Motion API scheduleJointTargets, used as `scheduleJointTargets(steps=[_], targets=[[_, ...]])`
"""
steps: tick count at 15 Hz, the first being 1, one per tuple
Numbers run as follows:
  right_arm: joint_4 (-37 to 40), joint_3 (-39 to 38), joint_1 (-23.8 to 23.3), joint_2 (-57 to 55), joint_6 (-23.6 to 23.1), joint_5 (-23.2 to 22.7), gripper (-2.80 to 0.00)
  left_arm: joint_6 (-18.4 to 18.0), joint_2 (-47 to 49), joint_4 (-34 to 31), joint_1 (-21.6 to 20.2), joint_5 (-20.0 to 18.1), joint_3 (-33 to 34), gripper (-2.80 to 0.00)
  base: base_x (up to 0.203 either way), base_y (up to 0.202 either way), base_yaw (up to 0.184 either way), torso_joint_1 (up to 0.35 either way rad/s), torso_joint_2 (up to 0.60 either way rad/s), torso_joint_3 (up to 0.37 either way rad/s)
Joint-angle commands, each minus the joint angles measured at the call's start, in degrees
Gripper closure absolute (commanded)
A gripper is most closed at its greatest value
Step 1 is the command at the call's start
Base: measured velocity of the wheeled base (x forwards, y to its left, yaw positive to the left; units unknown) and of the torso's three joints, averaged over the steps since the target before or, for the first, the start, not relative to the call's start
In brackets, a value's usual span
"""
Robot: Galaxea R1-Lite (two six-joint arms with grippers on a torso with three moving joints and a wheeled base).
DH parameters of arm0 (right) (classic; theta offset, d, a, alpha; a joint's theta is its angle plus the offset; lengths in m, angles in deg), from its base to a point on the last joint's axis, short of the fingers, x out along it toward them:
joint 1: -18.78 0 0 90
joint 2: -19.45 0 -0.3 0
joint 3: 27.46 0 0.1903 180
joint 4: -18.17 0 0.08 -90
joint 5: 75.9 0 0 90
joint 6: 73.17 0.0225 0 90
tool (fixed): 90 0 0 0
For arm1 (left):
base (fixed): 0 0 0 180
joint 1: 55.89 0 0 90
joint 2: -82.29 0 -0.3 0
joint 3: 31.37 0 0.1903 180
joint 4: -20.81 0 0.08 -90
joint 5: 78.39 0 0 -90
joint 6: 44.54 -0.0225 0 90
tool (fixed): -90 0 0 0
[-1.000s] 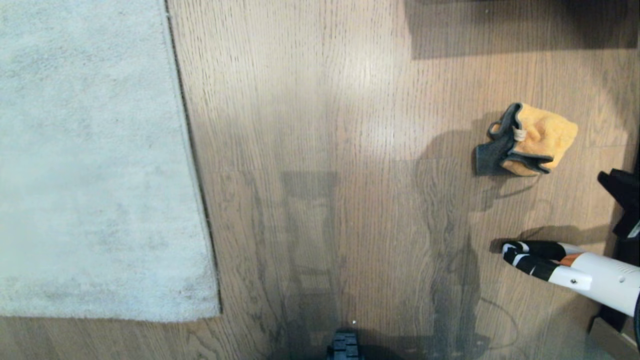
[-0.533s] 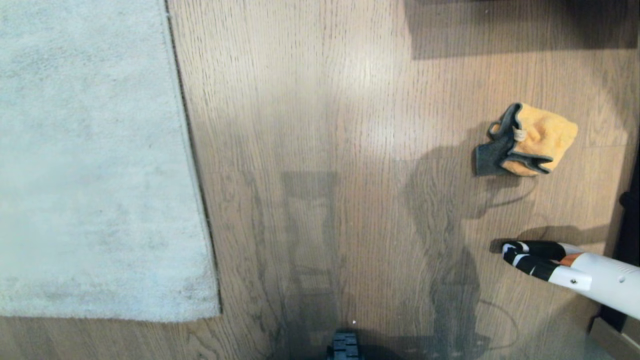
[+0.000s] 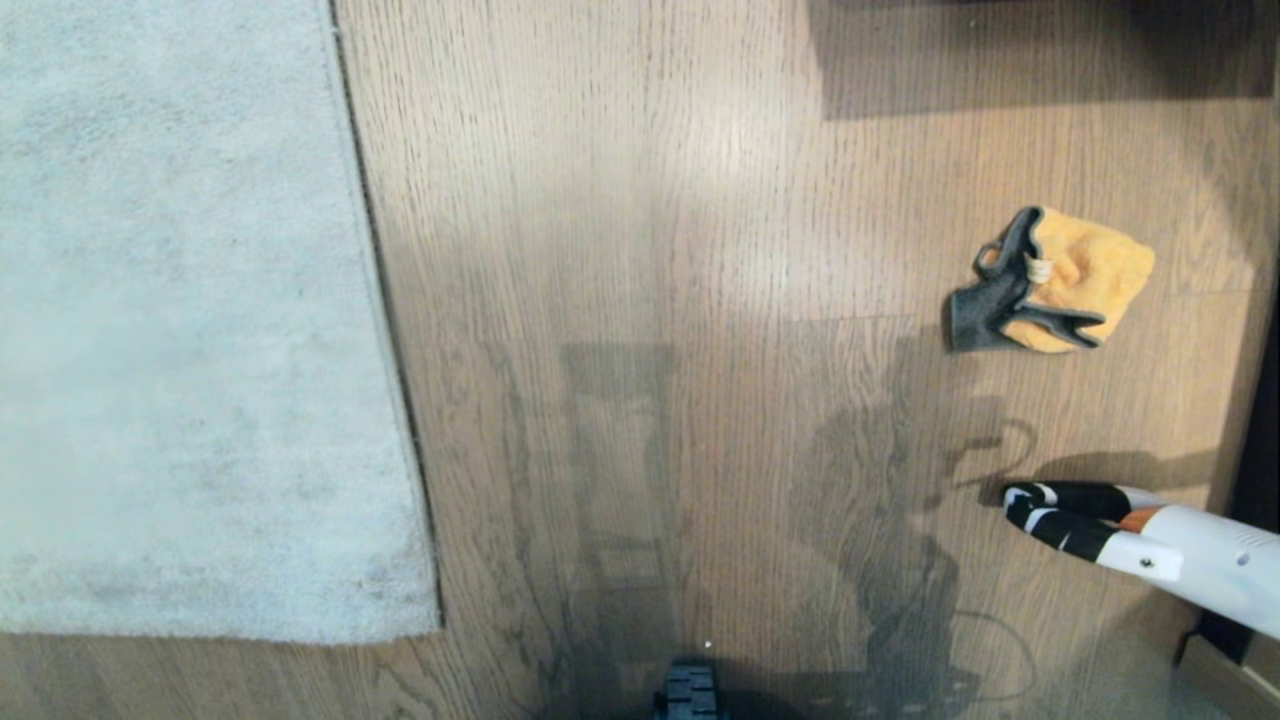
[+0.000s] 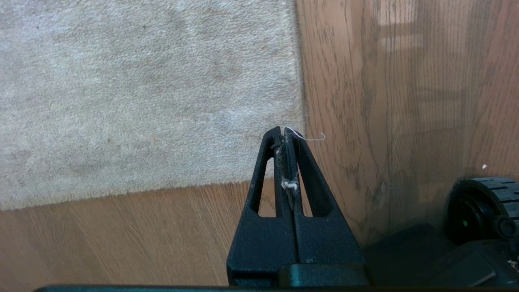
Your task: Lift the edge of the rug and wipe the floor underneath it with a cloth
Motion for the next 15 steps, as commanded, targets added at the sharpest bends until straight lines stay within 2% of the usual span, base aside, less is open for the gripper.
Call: scheduleJointTargets(steps=[1, 4, 7, 10, 15], targets=[[4.7, -1.0, 2.0, 9.0, 1.3, 0.1, 0.00, 0.0, 0.0, 0.0, 0.1, 0.0, 0.0, 0.00, 0.000, 0.000, 0.000, 0.000, 0.00, 0.000], [16.7, -1.0, 3.8, 15.9, 1.6, 0.7, 0.00, 0.0, 0.0, 0.0, 0.0, 0.0, 0.0, 0.00, 0.000, 0.000, 0.000, 0.000, 0.00, 0.000], [31.8, -1.0, 3.9, 23.9, 1.6, 6.5, 0.00, 0.0, 0.0, 0.0, 0.0, 0.0, 0.0, 0.00, 0.000, 0.000, 0.000, 0.000, 0.00, 0.000], [35.5, -1.0, 3.5, 32.9, 2.5, 8.1, 0.00, 0.0, 0.0, 0.0, 0.0, 0.0, 0.0, 0.00, 0.000, 0.000, 0.000, 0.000, 0.00, 0.000], [36.2, -1.0, 3.4, 33.8, 1.5, 7.5, 0.00, 0.0, 0.0, 0.0, 0.0, 0.0, 0.0, 0.00, 0.000, 0.000, 0.000, 0.000, 0.00, 0.000]])
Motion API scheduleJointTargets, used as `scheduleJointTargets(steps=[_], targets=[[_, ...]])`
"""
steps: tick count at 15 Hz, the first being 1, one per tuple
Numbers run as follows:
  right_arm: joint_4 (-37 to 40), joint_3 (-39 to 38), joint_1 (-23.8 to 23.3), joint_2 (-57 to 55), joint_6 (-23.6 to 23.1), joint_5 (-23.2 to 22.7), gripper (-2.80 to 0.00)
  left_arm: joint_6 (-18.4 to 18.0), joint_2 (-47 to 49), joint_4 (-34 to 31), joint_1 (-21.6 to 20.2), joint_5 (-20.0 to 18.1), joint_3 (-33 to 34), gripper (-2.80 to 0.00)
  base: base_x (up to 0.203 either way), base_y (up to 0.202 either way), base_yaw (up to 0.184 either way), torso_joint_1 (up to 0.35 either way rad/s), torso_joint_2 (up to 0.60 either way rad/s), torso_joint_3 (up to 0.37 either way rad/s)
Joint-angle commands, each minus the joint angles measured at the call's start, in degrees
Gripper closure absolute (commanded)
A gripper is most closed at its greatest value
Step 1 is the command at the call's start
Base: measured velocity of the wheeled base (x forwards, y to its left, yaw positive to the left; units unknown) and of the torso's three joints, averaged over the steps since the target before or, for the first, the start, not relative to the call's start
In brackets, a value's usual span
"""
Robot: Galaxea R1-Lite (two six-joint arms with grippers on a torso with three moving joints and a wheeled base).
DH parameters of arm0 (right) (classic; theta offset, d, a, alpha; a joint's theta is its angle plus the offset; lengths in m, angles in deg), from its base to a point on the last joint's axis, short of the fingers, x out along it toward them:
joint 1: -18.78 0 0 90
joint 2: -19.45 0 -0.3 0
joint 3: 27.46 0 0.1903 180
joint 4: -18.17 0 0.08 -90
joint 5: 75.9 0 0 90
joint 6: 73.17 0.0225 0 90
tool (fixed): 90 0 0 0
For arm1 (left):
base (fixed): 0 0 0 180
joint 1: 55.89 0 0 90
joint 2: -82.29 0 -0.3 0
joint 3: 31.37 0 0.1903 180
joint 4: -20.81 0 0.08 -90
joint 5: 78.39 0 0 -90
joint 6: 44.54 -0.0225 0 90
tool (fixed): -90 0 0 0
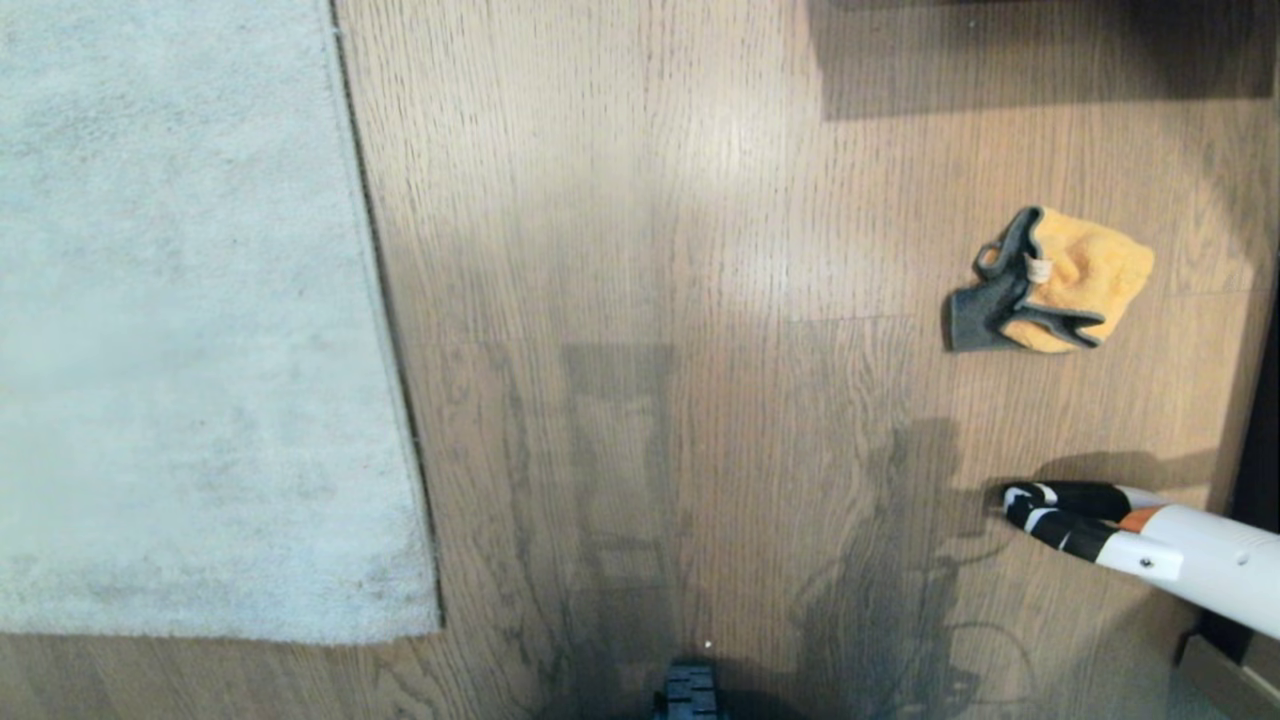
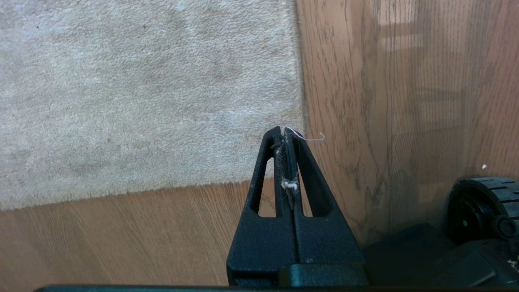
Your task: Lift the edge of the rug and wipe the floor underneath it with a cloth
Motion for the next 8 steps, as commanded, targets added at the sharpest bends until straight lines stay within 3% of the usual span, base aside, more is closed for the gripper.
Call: scheduleJointTargets(steps=[1, 8], targets=[[0.0, 0.0, 0.0, 0.8, 0.1, 0.0, 0.00, 0.0, 0.0, 0.0, 0.0, -0.1, 0.0, 0.00, 0.000, 0.000, 0.000, 0.000, 0.00, 0.000], [0.0, 0.0, 0.0, 0.8, 0.2, 0.0, 0.00, 0.0, 0.0, 0.0, 0.0, 0.0, 0.0, 0.00, 0.000, 0.000, 0.000, 0.000, 0.00, 0.000]])
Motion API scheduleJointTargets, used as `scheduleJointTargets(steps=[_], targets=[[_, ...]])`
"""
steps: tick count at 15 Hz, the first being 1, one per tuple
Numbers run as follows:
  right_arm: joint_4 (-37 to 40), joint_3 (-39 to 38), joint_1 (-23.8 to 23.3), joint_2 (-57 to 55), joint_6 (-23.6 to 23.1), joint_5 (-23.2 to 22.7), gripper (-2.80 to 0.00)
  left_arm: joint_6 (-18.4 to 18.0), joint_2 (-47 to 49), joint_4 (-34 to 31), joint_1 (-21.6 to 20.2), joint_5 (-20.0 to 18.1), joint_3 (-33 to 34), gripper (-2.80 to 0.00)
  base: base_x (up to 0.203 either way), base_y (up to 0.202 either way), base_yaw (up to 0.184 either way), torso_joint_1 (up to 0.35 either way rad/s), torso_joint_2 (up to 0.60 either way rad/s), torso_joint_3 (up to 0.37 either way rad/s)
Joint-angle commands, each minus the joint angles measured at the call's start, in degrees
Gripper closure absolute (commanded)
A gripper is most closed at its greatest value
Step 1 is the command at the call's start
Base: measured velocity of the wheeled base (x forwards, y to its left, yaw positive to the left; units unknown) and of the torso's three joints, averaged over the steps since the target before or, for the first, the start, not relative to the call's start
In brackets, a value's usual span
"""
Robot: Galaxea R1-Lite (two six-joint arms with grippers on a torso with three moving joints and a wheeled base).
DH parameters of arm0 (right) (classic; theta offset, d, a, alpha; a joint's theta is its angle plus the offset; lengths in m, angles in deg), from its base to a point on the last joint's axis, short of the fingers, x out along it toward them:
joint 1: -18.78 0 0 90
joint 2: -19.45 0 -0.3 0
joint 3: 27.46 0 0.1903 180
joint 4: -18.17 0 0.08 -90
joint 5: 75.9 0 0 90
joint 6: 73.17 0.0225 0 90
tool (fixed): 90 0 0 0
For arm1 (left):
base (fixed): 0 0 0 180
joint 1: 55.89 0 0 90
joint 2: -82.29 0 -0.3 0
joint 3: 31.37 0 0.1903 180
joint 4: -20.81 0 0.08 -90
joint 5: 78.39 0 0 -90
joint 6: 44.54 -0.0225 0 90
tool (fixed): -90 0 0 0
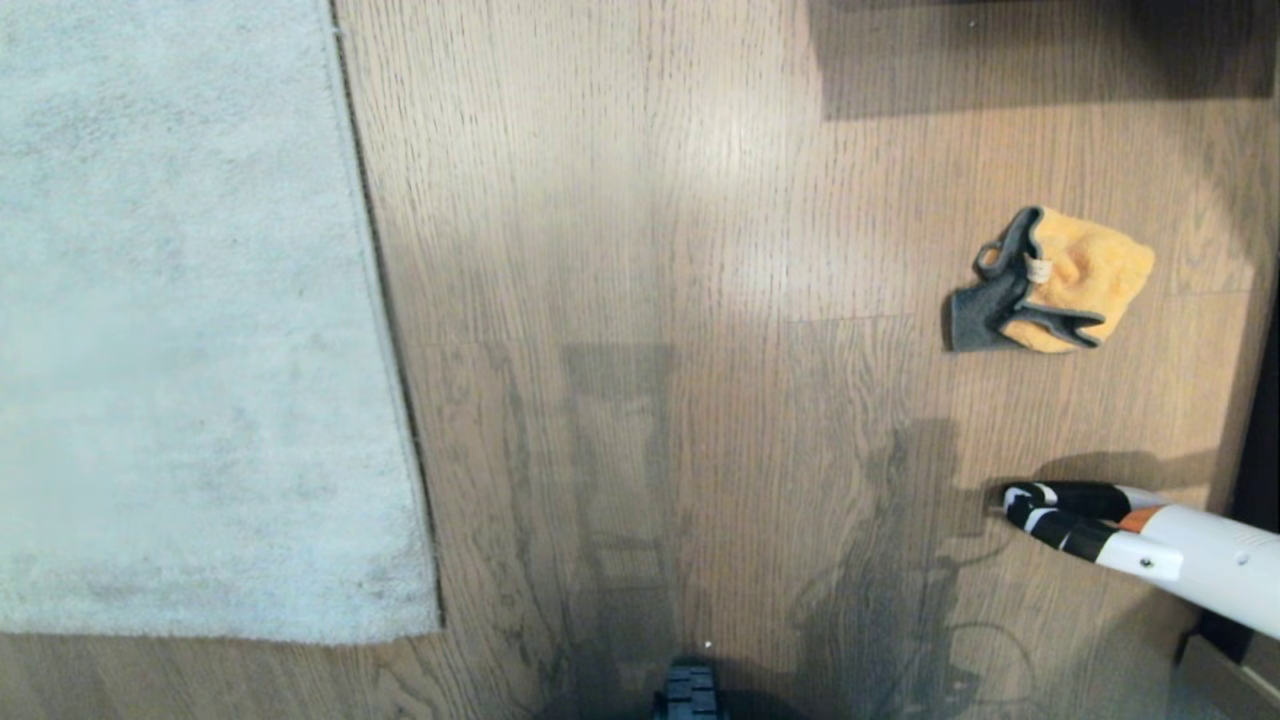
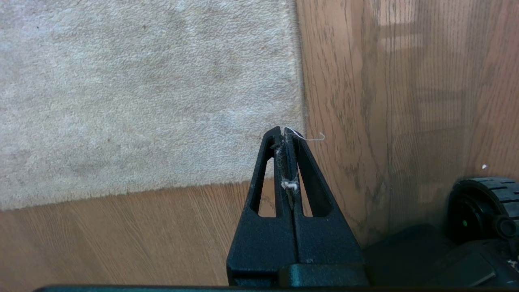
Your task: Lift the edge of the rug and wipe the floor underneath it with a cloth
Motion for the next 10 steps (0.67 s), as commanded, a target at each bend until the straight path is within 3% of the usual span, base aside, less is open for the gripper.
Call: scheduleJointTargets(steps=[1, 10], targets=[[-0.1, 0.0, 0.0, -0.2, 0.0, 0.0, 0.00, 0.0, 0.0, 0.0, 0.0, 0.0, 0.0, 0.00, 0.000, 0.000, 0.000, 0.000, 0.00, 0.000], [-0.1, 0.0, 0.0, -0.2, 0.1, -0.4, 0.00, 0.0, 0.0, 0.0, 0.1, 0.0, 0.0, 0.00, 0.000, 0.000, 0.000, 0.000, 0.00, 0.000]])
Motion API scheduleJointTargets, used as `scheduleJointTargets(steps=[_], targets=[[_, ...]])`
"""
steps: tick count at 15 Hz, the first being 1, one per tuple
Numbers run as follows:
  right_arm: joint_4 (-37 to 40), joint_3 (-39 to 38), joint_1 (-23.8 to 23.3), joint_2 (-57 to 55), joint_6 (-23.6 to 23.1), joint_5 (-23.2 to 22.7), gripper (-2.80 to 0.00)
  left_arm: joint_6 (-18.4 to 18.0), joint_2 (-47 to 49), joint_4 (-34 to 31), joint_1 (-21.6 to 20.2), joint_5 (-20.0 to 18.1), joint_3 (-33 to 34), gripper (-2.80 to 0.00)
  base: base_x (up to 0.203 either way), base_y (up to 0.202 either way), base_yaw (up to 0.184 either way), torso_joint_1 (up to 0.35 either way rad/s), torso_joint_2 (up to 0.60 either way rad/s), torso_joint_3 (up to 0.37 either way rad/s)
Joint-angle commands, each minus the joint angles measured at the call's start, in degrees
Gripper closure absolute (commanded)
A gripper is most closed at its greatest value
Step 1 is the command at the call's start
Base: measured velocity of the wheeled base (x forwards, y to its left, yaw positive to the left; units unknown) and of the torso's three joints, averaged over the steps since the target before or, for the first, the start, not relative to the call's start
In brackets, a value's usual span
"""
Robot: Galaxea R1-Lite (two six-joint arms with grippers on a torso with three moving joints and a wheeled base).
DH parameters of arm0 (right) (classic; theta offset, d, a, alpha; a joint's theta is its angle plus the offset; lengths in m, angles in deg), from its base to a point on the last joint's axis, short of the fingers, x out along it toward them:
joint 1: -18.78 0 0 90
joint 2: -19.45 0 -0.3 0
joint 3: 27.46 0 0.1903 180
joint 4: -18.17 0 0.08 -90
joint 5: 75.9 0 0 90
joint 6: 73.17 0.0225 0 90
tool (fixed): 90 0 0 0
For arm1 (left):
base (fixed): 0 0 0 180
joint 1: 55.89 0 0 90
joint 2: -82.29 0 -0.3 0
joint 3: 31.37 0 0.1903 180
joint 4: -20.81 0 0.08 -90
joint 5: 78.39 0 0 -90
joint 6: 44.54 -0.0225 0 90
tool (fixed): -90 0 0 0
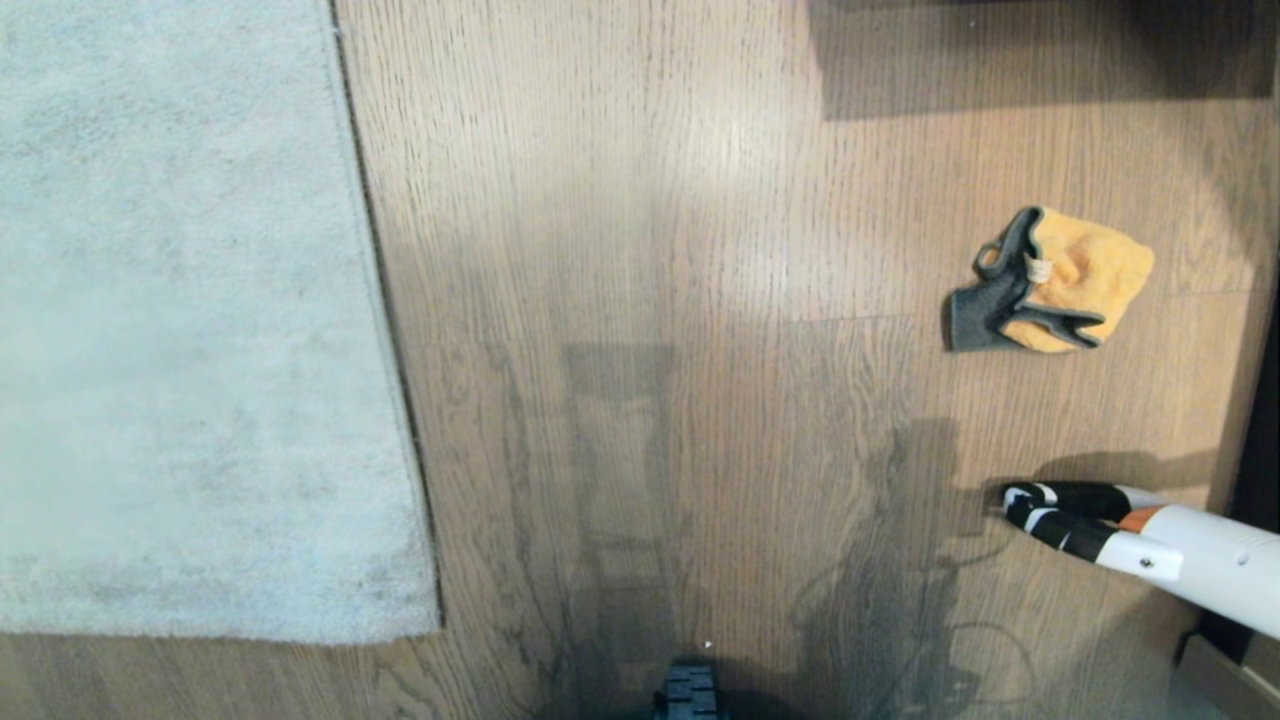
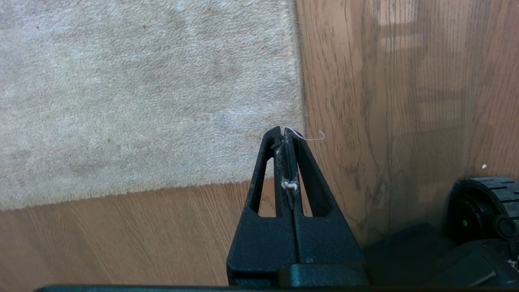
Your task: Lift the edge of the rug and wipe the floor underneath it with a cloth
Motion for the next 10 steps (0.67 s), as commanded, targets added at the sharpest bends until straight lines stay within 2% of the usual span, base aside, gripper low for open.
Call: scheduleJointTargets(steps=[1, 4, 7, 10], targets=[[0.0, 0.0, 0.0, -0.2, 0.0, 0.0, 0.00, 0.0, 0.0, 0.0, 0.0, 0.0, 0.0, 0.00, 0.000, 0.000, 0.000, 0.000, 0.00, 0.000], [0.0, 0.0, 0.0, -0.2, 0.0, 0.0, 0.00, 0.8, 0.0, -0.1, 0.0, 0.3, 0.0, 0.00, 0.000, 0.000, 0.000, 0.000, 0.00, 0.000], [0.0, 0.0, 0.0, -0.2, -0.1, 0.0, 0.00, 8.0, 0.0, -0.7, 0.0, 1.9, 0.0, 0.00, 0.000, 0.000, 0.000, 0.000, 0.00, 0.000], [0.0, 0.0, 0.0, -0.2, 0.0, 0.0, 0.00, 8.2, 0.0, -0.8, 0.0, 2.0, 0.0, 0.00, 0.000, 0.000, 0.000, 0.000, 0.00, 0.000]])
